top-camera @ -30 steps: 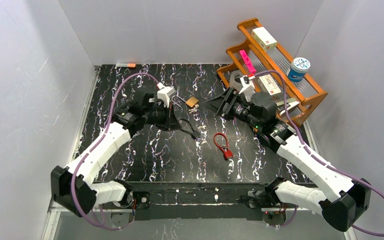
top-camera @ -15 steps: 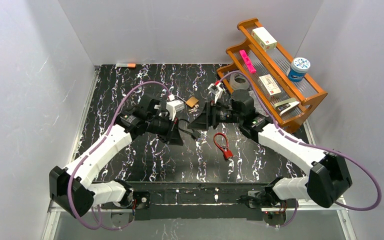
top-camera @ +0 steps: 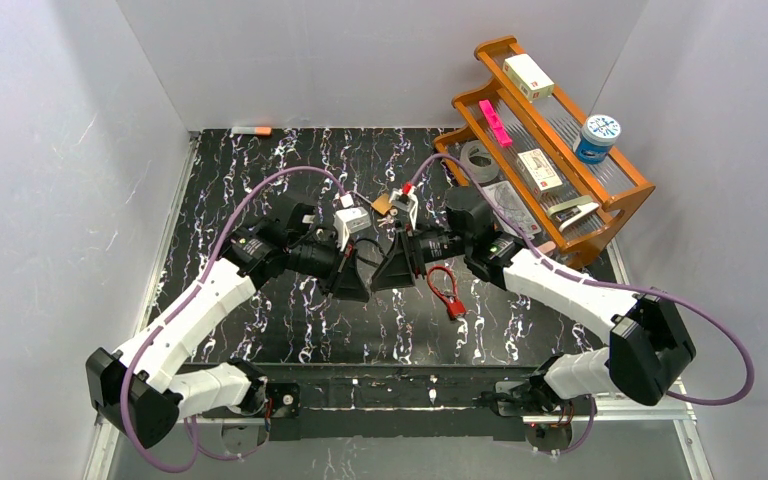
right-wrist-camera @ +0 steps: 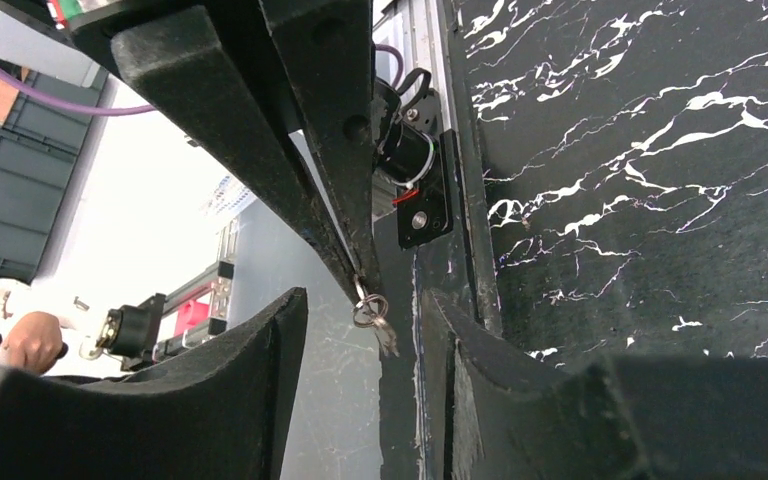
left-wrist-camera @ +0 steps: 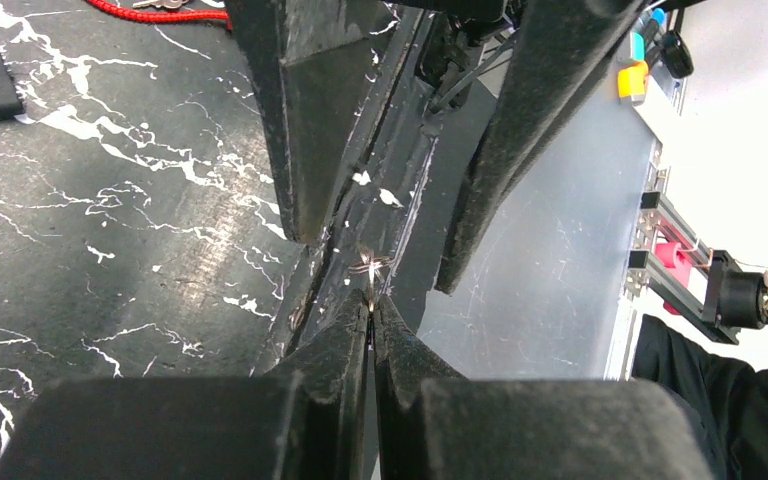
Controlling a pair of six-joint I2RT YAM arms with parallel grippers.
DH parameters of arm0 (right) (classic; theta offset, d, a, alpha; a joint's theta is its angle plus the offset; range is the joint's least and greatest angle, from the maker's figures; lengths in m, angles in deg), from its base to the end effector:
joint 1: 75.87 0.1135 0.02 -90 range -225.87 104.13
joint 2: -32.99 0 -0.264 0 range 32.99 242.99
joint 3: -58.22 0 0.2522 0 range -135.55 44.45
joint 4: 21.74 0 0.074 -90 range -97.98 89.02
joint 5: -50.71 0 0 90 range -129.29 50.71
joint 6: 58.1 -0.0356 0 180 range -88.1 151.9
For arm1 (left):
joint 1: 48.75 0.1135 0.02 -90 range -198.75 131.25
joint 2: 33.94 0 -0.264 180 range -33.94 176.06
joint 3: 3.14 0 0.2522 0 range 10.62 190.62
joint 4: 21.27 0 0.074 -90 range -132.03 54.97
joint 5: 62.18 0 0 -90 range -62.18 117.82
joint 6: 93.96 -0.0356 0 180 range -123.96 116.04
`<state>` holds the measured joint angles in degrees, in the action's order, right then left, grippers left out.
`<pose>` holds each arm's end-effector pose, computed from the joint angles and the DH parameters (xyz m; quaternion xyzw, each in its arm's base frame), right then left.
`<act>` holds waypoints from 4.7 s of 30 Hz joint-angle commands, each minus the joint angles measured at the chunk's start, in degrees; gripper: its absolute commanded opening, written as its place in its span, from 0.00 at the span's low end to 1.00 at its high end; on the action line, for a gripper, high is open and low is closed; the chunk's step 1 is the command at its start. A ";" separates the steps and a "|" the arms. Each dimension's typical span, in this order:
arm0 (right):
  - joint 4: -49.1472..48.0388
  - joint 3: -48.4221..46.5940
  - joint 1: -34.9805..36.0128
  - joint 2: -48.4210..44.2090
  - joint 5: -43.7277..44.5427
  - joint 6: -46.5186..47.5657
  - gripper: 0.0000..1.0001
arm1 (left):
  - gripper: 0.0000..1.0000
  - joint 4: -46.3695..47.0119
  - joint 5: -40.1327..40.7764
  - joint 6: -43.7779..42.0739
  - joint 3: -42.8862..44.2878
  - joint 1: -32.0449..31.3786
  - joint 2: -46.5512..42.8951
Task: Unlock with the key
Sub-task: Pick up the key from the center of the board.
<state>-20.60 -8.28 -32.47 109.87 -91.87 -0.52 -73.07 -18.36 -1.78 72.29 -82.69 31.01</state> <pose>0.1999 0.2279 0.3061 -0.3453 0.6644 0.6191 0.2367 0.1767 -0.1499 0.3334 0.3848 0.7619 -0.4573 0.2497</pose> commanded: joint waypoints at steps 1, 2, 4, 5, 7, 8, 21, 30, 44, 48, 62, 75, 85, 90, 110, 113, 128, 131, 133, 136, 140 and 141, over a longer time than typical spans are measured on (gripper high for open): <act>1.91 -3.96 0.78 0.72 -1.26 2.97 0.52 | 0.00 -1.66 -3.35 -1.38 1.38 -0.43 -1.40; 1.90 -4.22 0.95 1.02 -0.99 2.94 0.49 | 0.00 -1.64 -3.39 -1.47 1.34 -0.48 -1.40; 1.90 -4.75 1.01 1.48 -0.94 3.02 0.40 | 0.00 -1.68 -3.26 -1.48 1.40 -0.54 -1.48; 1.88 -4.97 1.11 1.63 -1.06 3.06 0.36 | 0.00 -1.61 -3.33 -1.52 1.33 -0.60 -1.53; 1.73 -5.22 1.10 1.93 -1.65 3.15 0.29 | 0.00 -1.68 -3.40 -1.61 1.23 -0.67 -1.66; 1.74 -5.27 1.16 2.00 -1.94 3.16 0.27 | 0.00 -1.67 -3.40 -1.57 1.23 -0.69 -1.72; 4.36 -5.87 1.91 2.04 -3.51 5.64 0.19 | 0.00 -1.51 -0.87 -1.91 1.07 -0.70 -2.02; 4.54 -6.66 2.74 1.29 -4.59 6.41 0.01 | 0.00 -1.43 0.36 -3.48 1.68 -0.70 -2.46; -4.45 -1.01 2.74 -8.96 10.71 1.02 0.01 | 0.70 1.40 10.59 1.26 4.19 -0.40 -5.78; -5.56 0.38 2.75 -13.01 18.51 -1.70 0.01 | 0.74 3.72 9.59 3.29 5.81 0.00 -8.43; -18.25 4.97 2.72 -23.48 41.43 -15.98 0.01 | 0.72 46.52 19.26 41.76 -1.73 0.01 -13.73; -28.76 3.69 2.75 -20.02 42.37 -24.32 0.01 | 0.33 63.62 30.25 66.75 -7.61 0.01 -14.45; -33.76 2.46 2.75 -16.32 40.37 -27.40 0.01 | 0.39 64.06 30.88 68.08 -8.58 -0.02 -13.89; -36.33 2.36 2.75 -15.91 39.65 -27.87 0.01 | 0.39 63.80 31.13 67.70 -9.31 0.00 -13.81; -34.57 2.00 2.75 -14.61 42.14 -28.98 0.01 | 0.12 66.86 25.30 66.20 -8.97 -0.04 -11.44; -34.42 2.28 2.72 -14.64 42.35 -29.18 0.01 | 0.05 66.57 25.68 65.89 -9.24 -0.06 -11.83; -35.67 4.19 2.68 -15.81 45.84 -29.86 0.01 | 0.08 64.93 25.15 64.39 -7.94 -0.03 -11.60; -34.79 4.02 2.73 -15.94 45.68 -29.55 0.01 | 0.02 65.17 25.08 64.16 -7.91 0.01 -11.36; -34.66 3.81 2.75 -15.73 44.72 -29.57 0.01 | 0.01 65.44 25.04 64.10 -7.96 -0.01 -11.19; -34.40 3.76 2.75 -15.62 43.98 -29.68 0.01 | 0.14 65.72 25.00 64.01 -7.94 0.01 -10.92; -34.22 3.95 2.74 -15.81 43.97 -29.71 0.01 | 0.23 65.90 25.15 63.73 -7.82 -0.01 -10.63; -34.27 4.02 2.72 -15.85 43.94 -29.76 0.01 | 0.23 65.85 25.27 63.54 -7.89 0.00 -10.63</act>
<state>-52.51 -3.75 -29.93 95.45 -48.02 -29.88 -9.27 7.39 62.72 63.81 -82.95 20.65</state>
